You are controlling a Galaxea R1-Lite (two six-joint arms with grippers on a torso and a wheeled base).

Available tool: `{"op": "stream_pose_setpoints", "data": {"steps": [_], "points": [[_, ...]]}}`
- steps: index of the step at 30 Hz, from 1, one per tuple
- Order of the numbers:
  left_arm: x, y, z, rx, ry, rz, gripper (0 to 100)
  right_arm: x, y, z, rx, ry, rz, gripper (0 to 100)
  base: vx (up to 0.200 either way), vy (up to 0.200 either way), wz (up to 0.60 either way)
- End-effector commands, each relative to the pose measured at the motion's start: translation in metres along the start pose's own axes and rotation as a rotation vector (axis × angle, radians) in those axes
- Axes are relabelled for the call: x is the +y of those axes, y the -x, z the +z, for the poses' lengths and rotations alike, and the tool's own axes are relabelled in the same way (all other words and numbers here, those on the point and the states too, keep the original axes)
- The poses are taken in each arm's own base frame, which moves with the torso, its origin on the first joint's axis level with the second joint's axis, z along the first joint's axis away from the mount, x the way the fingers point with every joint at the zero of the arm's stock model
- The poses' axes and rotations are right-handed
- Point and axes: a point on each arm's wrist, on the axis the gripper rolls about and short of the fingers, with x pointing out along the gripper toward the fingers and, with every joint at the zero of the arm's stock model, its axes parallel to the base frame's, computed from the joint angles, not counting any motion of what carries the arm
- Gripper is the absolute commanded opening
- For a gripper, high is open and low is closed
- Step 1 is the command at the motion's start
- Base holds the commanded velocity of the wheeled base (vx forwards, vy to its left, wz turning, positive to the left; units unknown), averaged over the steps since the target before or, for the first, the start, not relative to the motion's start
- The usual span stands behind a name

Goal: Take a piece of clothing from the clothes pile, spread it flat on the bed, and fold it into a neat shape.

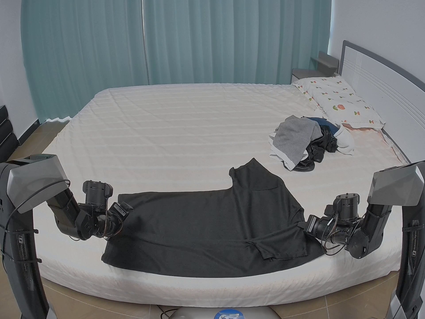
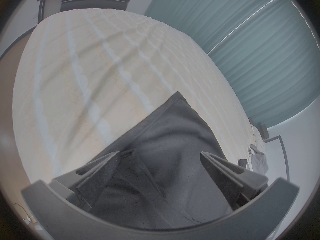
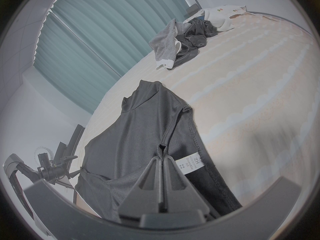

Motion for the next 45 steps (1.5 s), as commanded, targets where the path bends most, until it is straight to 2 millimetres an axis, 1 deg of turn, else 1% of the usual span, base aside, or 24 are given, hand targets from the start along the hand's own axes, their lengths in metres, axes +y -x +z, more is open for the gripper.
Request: {"op": "stream_pose_setpoints", "data": {"steps": [1,5,6,7,9,10,12,17,19,21,23,25,27,28,30,35,39,45], "points": [[0.005,0.002,0.003,-0.006,0.011,0.011,100,0.000,0.000,0.000,0.000,-0.001,0.001,0,0.000,0.000,0.00],[0.008,0.023,0.018,-0.026,0.042,-0.005,100,0.000,0.000,-0.001,0.002,0.001,0.000,0,0.000,0.000,0.00],[0.008,0.023,0.018,-0.026,0.042,-0.005,100,0.000,0.000,-0.001,0.002,0.001,0.000,0,0.000,0.000,0.00],[0.010,0.032,0.022,-0.015,0.053,-0.025,100,0.000,-0.001,-0.001,0.005,-0.001,0.001,0,0.000,0.000,0.00],[0.013,0.039,0.026,0.011,0.062,-0.049,100,-0.001,-0.001,-0.001,0.005,0.000,-0.001,0,0.000,0.000,0.00],[0.015,0.041,0.028,0.025,0.069,-0.061,100,-0.001,-0.001,-0.002,0.007,0.002,0.000,100,0.000,0.000,0.00],[0.017,0.044,0.033,0.042,0.080,-0.080,100,0.000,-0.001,-0.002,0.006,0.002,0.000,100,0.000,0.000,0.00],[0.022,0.047,0.033,0.069,0.079,-0.088,100,-0.001,0.000,0.000,-0.003,0.000,-0.009,100,0.000,0.000,0.00],[0.026,0.052,0.033,0.088,0.065,-0.093,100,-0.004,0.004,0.007,-0.042,-0.011,-0.039,100,0.000,0.000,0.00],[0.028,0.055,0.033,0.097,0.056,-0.094,100,-0.005,0.005,0.008,-0.051,-0.015,-0.040,100,0.000,0.000,0.00],[0.037,0.067,0.025,0.163,-0.002,-0.112,100,0.000,0.021,0.012,-0.079,-0.035,-0.025,100,0.000,0.000,0.00],[0.042,0.073,0.019,0.195,-0.047,-0.119,100,0.002,0.031,0.011,-0.078,-0.042,-0.026,100,0.000,0.000,0.00],[0.043,0.074,0.018,0.199,-0.058,-0.119,100,0.002,0.033,0.010,-0.074,-0.043,-0.030,100,0.000,0.000,0.00],[0.046,0.077,0.015,0.209,-0.069,-0.113,100,0.001,0.041,0.005,-0.057,-0.052,-0.043,100,0.000,0.000,0.00],[0.048,0.077,0.014,0.217,-0.069,-0.109,100,0.000,0.048,0.002,-0.055,-0.080,-0.048,100,0.000,0.000,0.00],[0.050,0.075,0.012,0.226,-0.073,-0.102,100,0.001,0.064,-0.004,-0.059,-0.218,-0.043,100,0.000,0.000,0.00],[0.050,0.076,0.009,0.237,-0.078,-0.102,100,-0.003,0.062,-0.014,-0.041,-0.328,-0.035,100,-0.050,0.000,0.00],[0.047,0.078,0.004,0.252,-0.090,-0.110,100,-0.013,0.052,-0.027,-0.037,-0.367,-0.035,100,-0.167,0.000,0.00]]}}
